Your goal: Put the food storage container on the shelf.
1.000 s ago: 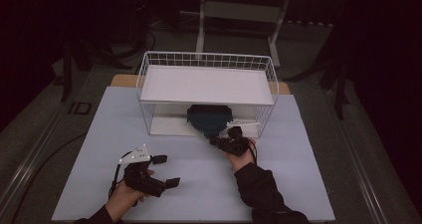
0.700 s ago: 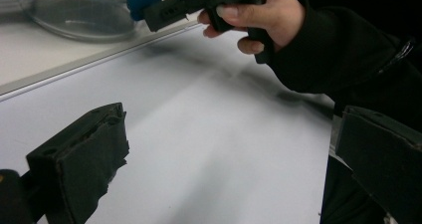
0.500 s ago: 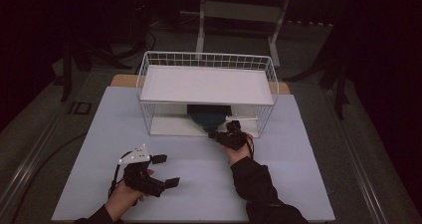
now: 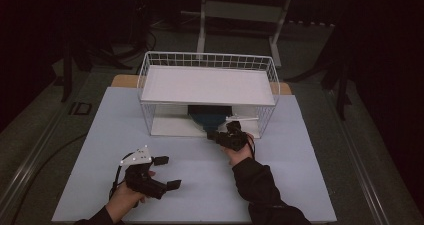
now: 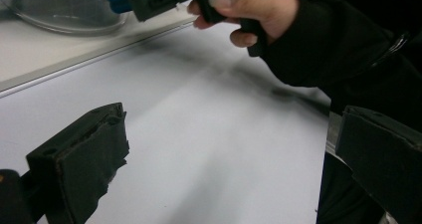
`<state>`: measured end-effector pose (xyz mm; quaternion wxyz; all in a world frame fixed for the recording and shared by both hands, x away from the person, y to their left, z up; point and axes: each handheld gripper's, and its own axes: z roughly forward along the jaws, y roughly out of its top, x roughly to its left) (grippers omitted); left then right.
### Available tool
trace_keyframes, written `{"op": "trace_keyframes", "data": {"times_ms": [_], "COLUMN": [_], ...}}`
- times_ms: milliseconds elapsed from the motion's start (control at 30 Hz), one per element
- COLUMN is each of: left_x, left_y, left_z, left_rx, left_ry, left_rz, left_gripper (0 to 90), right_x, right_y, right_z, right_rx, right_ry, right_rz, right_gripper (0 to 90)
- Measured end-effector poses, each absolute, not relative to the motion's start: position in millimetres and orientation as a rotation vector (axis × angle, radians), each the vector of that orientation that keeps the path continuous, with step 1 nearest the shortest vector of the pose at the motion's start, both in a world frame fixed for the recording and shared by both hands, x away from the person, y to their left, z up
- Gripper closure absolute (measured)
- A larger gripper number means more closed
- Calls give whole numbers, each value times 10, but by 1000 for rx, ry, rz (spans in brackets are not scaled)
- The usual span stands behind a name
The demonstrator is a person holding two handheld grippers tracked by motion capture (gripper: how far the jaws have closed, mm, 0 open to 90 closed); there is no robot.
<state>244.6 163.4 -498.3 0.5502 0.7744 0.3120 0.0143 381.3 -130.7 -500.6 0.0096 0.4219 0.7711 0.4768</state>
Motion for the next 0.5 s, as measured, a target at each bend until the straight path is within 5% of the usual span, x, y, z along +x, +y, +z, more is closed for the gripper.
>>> {"op": "trace_keyframes", "data": {"times_ms": [133,267,500], "left_x": [2432,2422,2389], "left_y": [1622,1613,1604], "left_z": [-4969,-4957,-4932], "left_rx": [1830,1828,1836], "left_ry": [728,721,703], "left_rz": [33,32,41], "left_gripper": [0,0,0], "right_x": [3743,3657,3509], "right_y": [-1337,-1357,-1482], "right_z": [-4931,-4880,-4795], "right_rx": [1298,1245,1194], "right_ry": [2392,2360,2397], "right_rz": [1530,1556,1611], "right_gripper": [605,305,227]}}
